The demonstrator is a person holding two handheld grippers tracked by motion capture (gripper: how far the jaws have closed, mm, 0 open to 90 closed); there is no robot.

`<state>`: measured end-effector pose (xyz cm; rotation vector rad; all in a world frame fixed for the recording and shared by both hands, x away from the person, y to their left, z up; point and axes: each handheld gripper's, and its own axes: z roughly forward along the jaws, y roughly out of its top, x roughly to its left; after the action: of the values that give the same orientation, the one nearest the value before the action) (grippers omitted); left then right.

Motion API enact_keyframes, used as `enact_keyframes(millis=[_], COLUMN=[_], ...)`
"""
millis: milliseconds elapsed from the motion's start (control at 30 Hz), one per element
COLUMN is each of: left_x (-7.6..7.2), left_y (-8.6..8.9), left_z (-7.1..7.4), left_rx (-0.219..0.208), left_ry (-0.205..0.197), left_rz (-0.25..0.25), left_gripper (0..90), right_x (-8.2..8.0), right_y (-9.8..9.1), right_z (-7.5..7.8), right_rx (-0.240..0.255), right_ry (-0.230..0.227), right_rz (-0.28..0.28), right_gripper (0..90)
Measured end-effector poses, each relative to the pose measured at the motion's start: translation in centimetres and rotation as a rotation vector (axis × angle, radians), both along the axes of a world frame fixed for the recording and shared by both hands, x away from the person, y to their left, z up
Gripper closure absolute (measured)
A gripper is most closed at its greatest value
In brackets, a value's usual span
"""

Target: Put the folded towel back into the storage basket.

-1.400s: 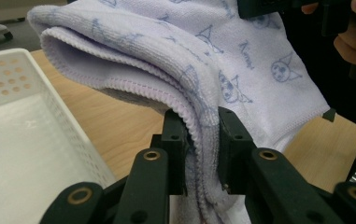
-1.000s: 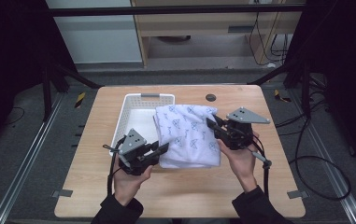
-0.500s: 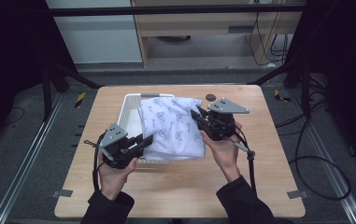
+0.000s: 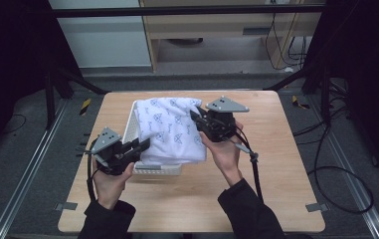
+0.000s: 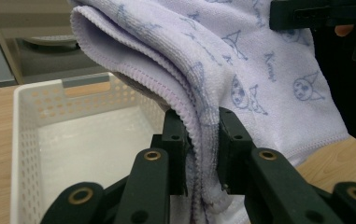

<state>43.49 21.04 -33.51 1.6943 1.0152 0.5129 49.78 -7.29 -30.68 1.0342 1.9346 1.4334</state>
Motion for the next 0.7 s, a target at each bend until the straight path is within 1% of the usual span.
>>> enact_keyframes(millis=[33,167,200,233,267,300,400,433,467,700], left_x=[0.1,0.4,0.5,0.7,0.7,0.8,0.9,1.0,1.0,1.4], left_y=[0.2,1.3,1.5,1.9,1.9,2.3,2.6,2.9,2.9,3.6], left_z=[0.0,0.0,0.0,0.0,0.0,0.0,0.0,-0.1,-0.1,-0.3], left_rx=[0.002,-0.017,-0.02,-0.029,-0.029,-0.031,-0.033,-0.031,-0.031,-0.016], left_ry=[0.0,0.007,0.009,0.014,0.014,0.016,0.018,0.017,0.017,0.008], left_rz=[0.005,0.025,0.031,0.039,0.039,0.048,0.056,0.067,0.067,0.111], left_gripper=[74.8,74.9,74.9,74.9,74.9,74.9,75.0,75.0,75.0,75.0], right_x=[0.1,0.9,0.9,1.1,1.1,1.4,1.6,1.7,1.9,2.5], right_y=[0.3,1.4,1.4,1.8,1.8,2.2,2.6,2.8,3.1,4.4], right_z=[0.0,0.1,0.1,0.1,0.1,0.0,0.0,0.0,0.0,-0.2], right_rx=[-0.005,0.0,0.0,0.009,0.009,0.013,0.012,0.013,0.02,0.02], right_ry=[-0.003,0.0,0.0,0.003,0.003,0.005,0.004,0.003,0.004,-0.003], right_rz=[0.002,0.014,0.014,0.018,0.018,0.021,0.027,0.029,0.032,0.032], right_gripper=[75.8,75.7,75.7,75.7,75.7,75.7,75.7,75.8,75.7,75.7])
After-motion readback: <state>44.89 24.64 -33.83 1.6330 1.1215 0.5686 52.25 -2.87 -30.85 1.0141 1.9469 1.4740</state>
